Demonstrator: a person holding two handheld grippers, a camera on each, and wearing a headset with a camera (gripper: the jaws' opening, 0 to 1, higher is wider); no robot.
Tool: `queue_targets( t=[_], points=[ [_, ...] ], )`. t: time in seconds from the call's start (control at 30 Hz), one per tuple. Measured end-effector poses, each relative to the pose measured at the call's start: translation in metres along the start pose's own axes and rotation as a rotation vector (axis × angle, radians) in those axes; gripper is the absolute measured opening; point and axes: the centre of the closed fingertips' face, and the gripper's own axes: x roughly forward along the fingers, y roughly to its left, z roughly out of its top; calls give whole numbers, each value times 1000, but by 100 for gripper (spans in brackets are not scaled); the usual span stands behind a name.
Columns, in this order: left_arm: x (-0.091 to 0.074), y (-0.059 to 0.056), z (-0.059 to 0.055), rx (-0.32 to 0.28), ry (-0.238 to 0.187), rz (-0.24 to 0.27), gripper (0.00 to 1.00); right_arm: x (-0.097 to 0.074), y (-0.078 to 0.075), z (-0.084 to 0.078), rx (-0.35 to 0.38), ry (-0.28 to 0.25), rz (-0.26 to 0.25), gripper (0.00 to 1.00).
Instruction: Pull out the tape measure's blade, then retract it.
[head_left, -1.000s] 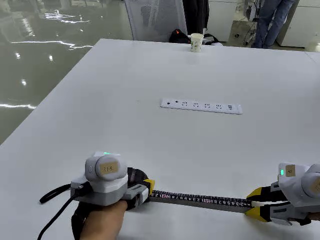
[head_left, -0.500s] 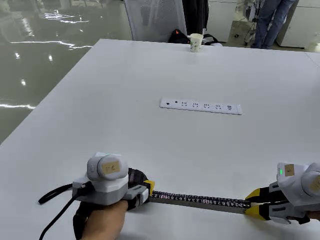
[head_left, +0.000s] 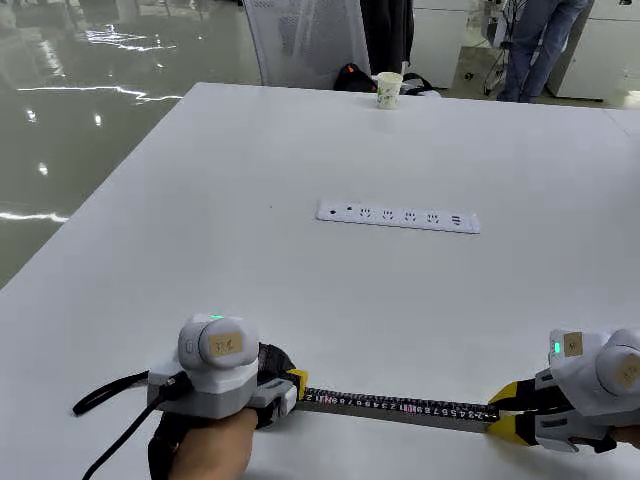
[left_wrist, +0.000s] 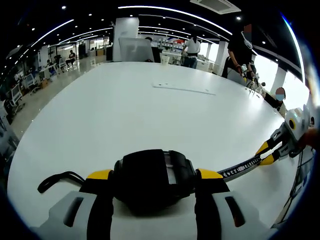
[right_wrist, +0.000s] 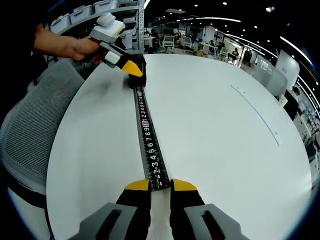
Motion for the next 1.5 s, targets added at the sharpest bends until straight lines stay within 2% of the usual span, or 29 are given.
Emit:
queue_targets(
  t=[0.43,0.53,1.5],
  points=[
    [-1,2,0,23,8,1,58,0,0,0,-6,10,-1,10],
    [-3,3,-1,19,35,-14,57,0,0,0,-7,11,0,10],
    [0,1,-1,22,23,-16,56,0,-1,0,-10,25,1,10]
  ],
)
